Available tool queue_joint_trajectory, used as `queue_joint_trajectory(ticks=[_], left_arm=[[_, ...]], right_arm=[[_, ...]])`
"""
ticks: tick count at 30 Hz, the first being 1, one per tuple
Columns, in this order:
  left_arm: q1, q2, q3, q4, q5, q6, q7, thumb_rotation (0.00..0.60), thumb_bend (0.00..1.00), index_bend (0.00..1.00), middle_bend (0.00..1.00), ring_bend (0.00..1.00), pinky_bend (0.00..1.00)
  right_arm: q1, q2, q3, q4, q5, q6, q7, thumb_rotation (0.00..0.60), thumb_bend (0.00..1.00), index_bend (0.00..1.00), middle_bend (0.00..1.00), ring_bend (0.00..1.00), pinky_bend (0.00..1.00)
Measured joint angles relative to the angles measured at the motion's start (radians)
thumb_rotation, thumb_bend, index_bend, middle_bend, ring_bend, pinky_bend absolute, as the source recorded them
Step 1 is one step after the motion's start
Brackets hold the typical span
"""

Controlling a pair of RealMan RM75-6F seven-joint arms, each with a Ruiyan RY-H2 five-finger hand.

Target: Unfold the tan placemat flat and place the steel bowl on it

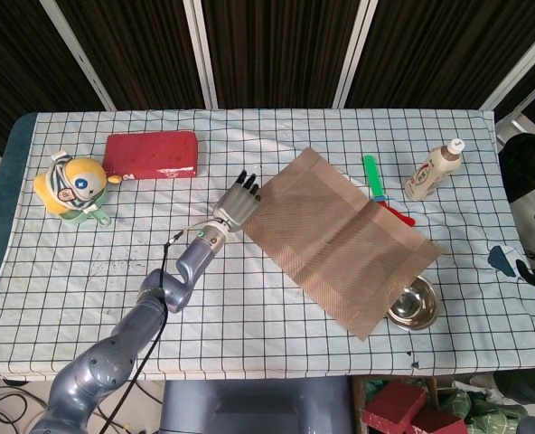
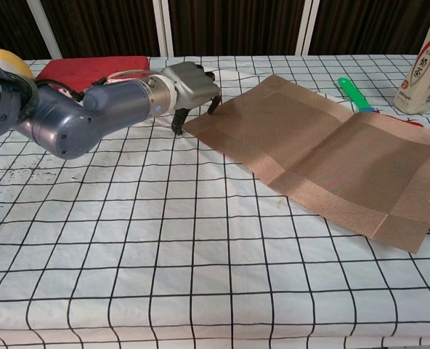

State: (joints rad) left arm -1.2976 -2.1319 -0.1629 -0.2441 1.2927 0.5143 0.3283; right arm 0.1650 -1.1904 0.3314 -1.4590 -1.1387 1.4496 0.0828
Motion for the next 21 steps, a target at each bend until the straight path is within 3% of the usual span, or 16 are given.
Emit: queue_joint_trajectory(ticks=[11, 21], left_arm=[[0.003, -0.002, 0.003, 0.013, 0.025, 0.002, -0.04, 0.6, 0.35, 0.4, 0.2, 0.03, 0.1], [0.0, 0.004, 0.0, 0.006, 0.036, 0.008, -0.051, 0.6, 0.42, 0.42, 0.21, 0.03, 0.1]], right_arm=[[-0.002, 0.001, 0.004, -0.005, 0.003, -0.006, 0.002, 0.6, 0.13, 0.08, 0.0, 0.03, 0.17], [-0.003, 0.0, 0.007, -0.006, 0.007, -0.009, 0.003, 0.6, 0.14, 0.08, 0.0, 0.03, 0.17]])
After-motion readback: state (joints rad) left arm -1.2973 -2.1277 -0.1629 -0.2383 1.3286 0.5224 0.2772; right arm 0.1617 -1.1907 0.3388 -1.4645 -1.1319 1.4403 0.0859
